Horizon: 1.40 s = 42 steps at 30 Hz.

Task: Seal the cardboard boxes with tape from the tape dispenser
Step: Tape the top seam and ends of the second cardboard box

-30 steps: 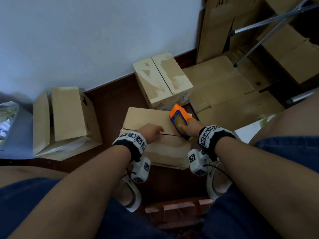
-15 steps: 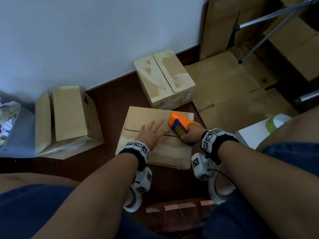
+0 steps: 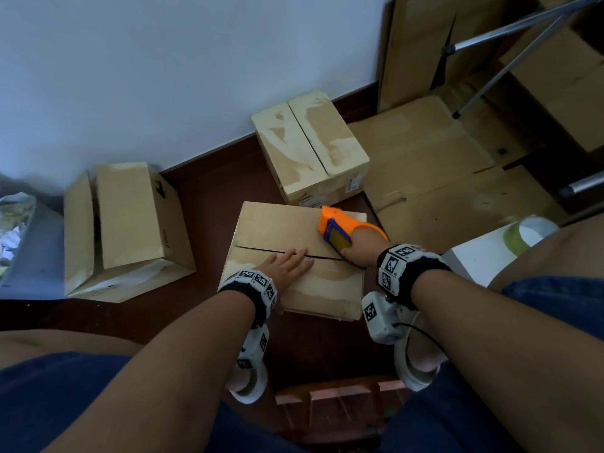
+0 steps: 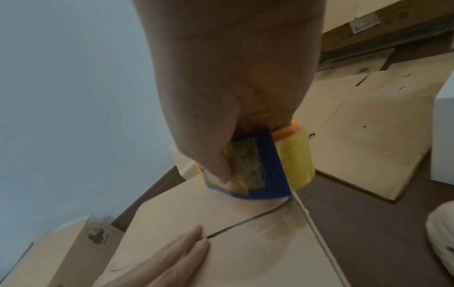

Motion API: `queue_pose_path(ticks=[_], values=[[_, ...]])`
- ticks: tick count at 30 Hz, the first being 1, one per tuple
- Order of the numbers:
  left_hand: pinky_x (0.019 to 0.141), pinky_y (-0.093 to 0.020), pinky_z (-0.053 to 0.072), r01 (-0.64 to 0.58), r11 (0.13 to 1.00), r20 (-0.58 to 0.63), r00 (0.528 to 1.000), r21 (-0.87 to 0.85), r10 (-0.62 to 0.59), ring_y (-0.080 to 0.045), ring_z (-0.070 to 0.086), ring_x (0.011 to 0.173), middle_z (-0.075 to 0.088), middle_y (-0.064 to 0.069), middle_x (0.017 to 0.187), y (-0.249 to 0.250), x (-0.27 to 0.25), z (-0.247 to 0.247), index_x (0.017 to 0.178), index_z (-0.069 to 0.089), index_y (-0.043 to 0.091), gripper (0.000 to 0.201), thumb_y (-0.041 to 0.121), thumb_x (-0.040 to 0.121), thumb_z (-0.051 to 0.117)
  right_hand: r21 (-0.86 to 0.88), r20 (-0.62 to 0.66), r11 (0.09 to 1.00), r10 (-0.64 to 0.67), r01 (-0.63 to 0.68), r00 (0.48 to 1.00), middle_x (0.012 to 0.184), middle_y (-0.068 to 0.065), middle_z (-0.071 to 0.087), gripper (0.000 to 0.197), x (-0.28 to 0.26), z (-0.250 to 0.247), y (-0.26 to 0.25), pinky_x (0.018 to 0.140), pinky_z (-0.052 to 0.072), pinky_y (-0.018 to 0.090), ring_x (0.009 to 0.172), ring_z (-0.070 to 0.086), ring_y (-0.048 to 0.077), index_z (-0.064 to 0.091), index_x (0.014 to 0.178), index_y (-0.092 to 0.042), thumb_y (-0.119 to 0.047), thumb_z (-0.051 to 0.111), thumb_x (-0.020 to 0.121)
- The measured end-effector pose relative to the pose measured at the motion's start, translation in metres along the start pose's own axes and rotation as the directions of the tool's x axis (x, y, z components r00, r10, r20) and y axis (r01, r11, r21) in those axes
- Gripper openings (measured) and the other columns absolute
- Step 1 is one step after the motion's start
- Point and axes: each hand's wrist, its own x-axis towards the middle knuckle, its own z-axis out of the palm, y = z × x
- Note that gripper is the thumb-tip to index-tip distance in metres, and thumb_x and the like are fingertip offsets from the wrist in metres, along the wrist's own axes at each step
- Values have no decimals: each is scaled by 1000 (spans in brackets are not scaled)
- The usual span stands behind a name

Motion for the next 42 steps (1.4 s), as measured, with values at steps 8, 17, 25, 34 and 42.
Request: queue_pose_path(ticks=[8,17,25,34,42], values=[[117,-55,13,-10,999,-62,998,-45,7,-31,-12,146,-25,-3,157,14,11,-12,150,-19,20,135,45,66,83,-37,-262,999,18,-29,965,114,21,59,35,31,-22,2,74,44,39,100,59,36,45,119,0,-29,45,100],[120,-46,0,-120,992,-185,976,-34,112,-26,-21,145,-28,-8,156,-9,2,-13,151,-18,14,123,53,76,71,-201,-236,979,-80,32,969,113,15,62,29,71,-13,-17,93,35,39,105,57,31,44,122,-6,-24,43,100],[118,-45,-7,-76,997,-159,984,26,79,-28,-16,146,-23,-11,158,-32,-12,-7,150,-18,8,121,59,78,65,-191,-120,981,-42,18,992,112,11,62,23,96,-14,-35,92,38,37,104,57,28,51,115,-8,-21,47,98],[121,-41,-3,-72,997,-148,986,22,74,-26,-17,146,-22,-14,157,-26,-13,-6,149,-15,2,121,49,77,70,-159,-127,987,-6,-14,992,119,15,57,33,98,-8,-32,97,36,40,112,54,31,46,123,-5,-21,51,94],[118,-37,-7,-97,995,-136,986,4,96,-31,-15,146,-18,-19,157,-35,-11,-4,151,-12,3,118,54,79,67,-144,-118,989,-8,-9,993,111,14,57,30,94,-8,-28,90,40,39,106,56,31,47,118,-4,-16,53,91]])
